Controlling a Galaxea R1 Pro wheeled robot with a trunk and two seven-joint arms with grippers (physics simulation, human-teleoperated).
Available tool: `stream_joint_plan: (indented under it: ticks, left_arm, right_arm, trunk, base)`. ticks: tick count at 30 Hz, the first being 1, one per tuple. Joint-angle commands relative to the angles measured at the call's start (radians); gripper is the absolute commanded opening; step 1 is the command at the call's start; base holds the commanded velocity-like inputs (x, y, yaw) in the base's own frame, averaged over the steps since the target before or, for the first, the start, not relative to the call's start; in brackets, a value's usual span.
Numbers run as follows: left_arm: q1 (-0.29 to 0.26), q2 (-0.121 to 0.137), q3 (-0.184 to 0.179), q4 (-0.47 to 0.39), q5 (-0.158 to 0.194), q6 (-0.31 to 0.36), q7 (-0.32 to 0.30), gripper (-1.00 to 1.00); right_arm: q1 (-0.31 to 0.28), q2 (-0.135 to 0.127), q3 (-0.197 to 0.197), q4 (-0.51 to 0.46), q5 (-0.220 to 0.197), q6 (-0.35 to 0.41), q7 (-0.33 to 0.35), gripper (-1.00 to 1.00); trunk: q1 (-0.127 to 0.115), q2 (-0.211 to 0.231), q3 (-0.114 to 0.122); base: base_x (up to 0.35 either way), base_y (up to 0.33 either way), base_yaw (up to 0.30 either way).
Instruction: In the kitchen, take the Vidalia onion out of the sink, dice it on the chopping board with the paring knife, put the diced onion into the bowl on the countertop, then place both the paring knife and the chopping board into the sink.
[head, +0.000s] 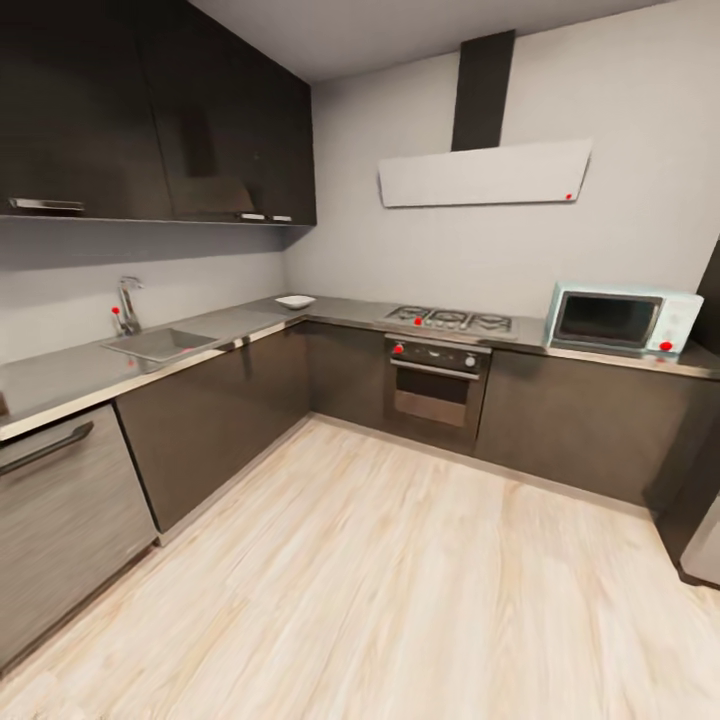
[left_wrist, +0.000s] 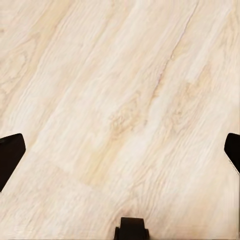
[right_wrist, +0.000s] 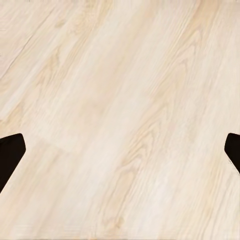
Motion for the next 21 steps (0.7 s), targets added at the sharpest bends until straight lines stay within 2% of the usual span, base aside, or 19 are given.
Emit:
stream_joint_plan:
  ticks: [1, 21]
  left_arm:
    - [0.0, 0.001, 0.0, -0.001, 0.004, -0.002, 0.0, 1.0]
    - [0.0, 0.002, 0.0, 0.0, 0.004, -0.002, 0.0, 1.0]
  right_arm:
    - [0.0, 0.0, 0.0, 0.0, 0.0, -0.002, -0.002, 1.0]
    - [0.0, 0.001, 0.002, 0.0, 0.002, -0.003, -0.002, 1.0]
  trunk:
    - [0.0, 0.0, -0.001]
    - [0.0, 0.0, -0.001]
  base:
    - [0.219, -0.227, 0.249]
    - [0.219, -0.227, 0.249]
